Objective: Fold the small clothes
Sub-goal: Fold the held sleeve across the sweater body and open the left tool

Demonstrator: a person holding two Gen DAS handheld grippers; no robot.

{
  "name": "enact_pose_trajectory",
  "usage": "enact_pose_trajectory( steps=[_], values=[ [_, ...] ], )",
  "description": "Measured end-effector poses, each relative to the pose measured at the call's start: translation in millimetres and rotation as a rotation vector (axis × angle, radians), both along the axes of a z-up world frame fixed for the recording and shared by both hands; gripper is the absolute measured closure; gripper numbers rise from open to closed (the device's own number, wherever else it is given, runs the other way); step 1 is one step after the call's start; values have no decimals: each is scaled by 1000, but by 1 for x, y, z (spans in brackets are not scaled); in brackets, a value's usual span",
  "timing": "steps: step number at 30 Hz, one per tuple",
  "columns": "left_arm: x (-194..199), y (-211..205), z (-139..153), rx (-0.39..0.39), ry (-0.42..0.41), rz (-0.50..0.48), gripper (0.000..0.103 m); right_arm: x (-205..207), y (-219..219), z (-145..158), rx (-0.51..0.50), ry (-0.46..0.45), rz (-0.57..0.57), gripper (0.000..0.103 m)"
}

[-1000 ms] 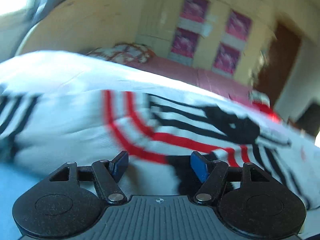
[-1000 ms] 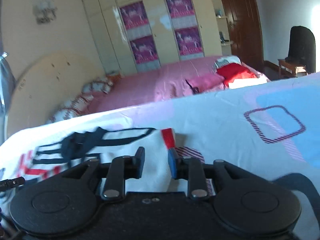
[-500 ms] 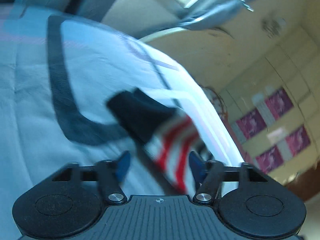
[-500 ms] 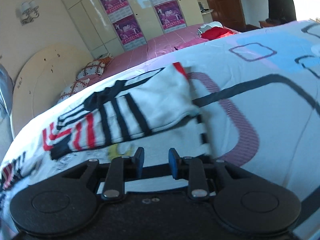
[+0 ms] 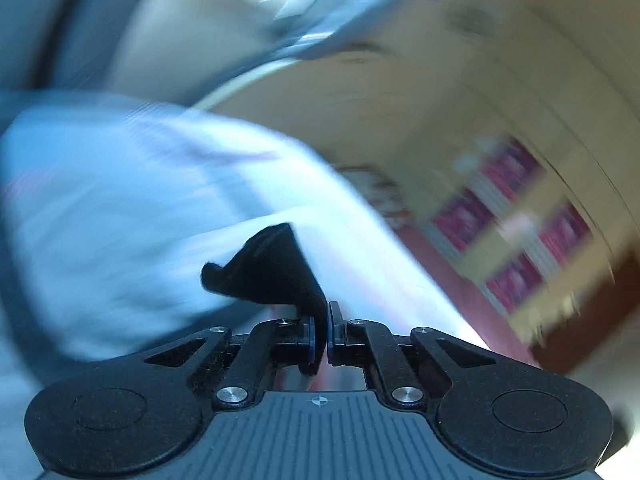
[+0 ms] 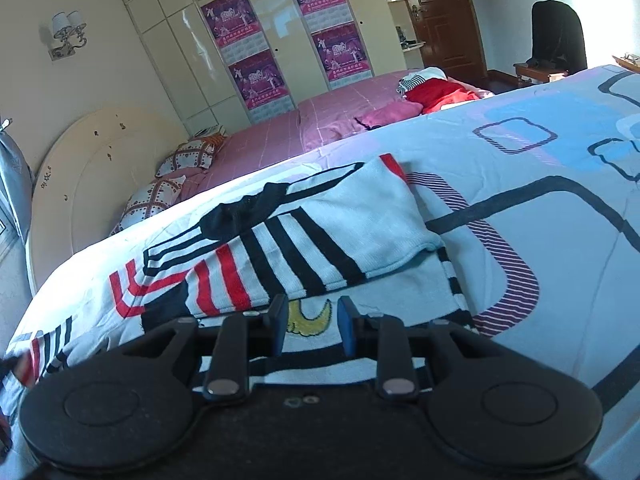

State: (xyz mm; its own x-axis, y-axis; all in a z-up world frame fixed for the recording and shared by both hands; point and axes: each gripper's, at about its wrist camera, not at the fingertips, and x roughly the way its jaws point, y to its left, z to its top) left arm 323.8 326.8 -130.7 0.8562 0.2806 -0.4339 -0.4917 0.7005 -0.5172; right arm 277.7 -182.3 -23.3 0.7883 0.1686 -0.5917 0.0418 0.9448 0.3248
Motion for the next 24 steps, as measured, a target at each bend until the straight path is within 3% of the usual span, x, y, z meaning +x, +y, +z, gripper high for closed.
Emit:
enact_pose_trajectory(
  steps=[3,7,12,15,16,17,18,20,24],
  values=[
    [42,-71,39,185,3,-182,99,0,-5,0,0,-2,-9,75],
    [92,-187,58,332,27,-429,98,-1,-14,2,12,-14,-29,75],
    [148,-323,37,423,107,-661,98,0,-36,3,45,-3,-72,74],
    [159,-387,6,449,258,-790,96,6,-45,-3,70,27,-73,66],
    [150,-398,5,481,254,-791,75,9,-45,-5,74,33,-67,62],
    [138,-400,10,504,216,-798,44,12,-44,-6,82,32,-58,53],
    [125,-395,16,494,180,-791,35,15,-42,-7,94,25,-45,48],
    [95,-363,29,462,142,-749,34,25,-33,-10,122,13,-10,48],
    [45,-275,25,455,169,-553,34,58,-5,-31,257,37,66,51]
  ],
)
